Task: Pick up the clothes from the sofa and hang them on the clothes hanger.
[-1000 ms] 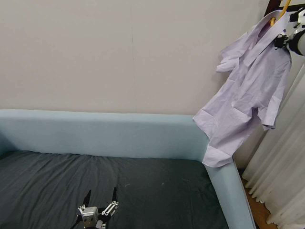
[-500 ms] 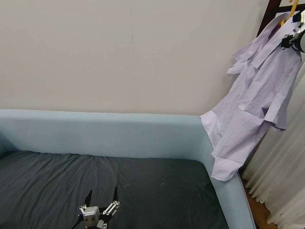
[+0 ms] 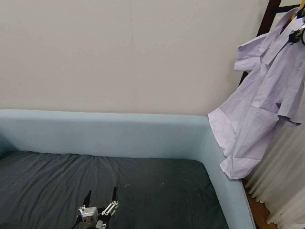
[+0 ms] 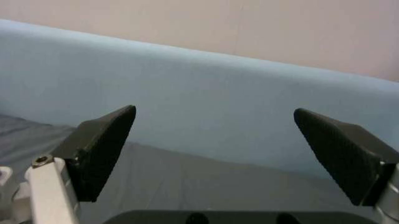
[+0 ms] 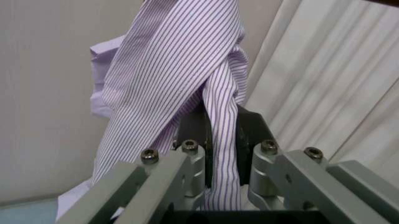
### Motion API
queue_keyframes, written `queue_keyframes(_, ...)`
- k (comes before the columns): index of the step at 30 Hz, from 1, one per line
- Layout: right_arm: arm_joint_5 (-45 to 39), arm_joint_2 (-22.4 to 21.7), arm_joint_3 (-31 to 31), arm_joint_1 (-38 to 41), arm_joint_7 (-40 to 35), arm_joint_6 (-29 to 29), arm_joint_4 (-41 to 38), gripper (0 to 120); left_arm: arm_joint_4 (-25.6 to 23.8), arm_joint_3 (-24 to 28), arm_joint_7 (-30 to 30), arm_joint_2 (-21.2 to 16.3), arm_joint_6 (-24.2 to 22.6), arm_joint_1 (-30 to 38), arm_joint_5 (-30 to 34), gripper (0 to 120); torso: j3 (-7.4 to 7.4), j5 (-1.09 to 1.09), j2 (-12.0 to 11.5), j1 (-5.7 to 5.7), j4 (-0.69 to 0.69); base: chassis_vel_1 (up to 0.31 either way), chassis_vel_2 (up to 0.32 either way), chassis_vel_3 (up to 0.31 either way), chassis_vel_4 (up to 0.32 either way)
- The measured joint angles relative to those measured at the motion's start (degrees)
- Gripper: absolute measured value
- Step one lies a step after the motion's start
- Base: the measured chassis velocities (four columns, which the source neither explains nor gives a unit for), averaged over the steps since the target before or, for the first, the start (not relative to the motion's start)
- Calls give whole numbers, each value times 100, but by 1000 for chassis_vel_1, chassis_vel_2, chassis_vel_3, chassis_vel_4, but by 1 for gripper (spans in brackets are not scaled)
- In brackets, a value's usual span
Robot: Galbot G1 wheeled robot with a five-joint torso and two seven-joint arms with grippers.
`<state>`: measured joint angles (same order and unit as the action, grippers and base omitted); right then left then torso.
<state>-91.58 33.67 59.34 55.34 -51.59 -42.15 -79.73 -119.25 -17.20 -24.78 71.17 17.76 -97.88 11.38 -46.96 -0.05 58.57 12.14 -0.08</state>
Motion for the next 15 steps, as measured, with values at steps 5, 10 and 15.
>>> queue_keyframes(5, 164, 373, 23, -37, 157, 0, 548, 8, -29, -39, -5, -7, 1, -20, 9, 100, -1, 1, 0, 0, 1, 0, 0, 0, 0)
queue_keyframes(10, 335, 1062, -244, -274, 207, 0, 1530, 8, -66, -118, -6, -12, 19, -78, 19, 100, -1, -2, -1, 0, 3, 0, 0, 0, 0)
queue_keyframes(15, 445, 1470, -486, -424, 353, 1, 2385, 8, -73, -156, -6, -2, 71, -147, 7, 100, -1, 1, 0, 0, -1, 0, 0, 0, 0)
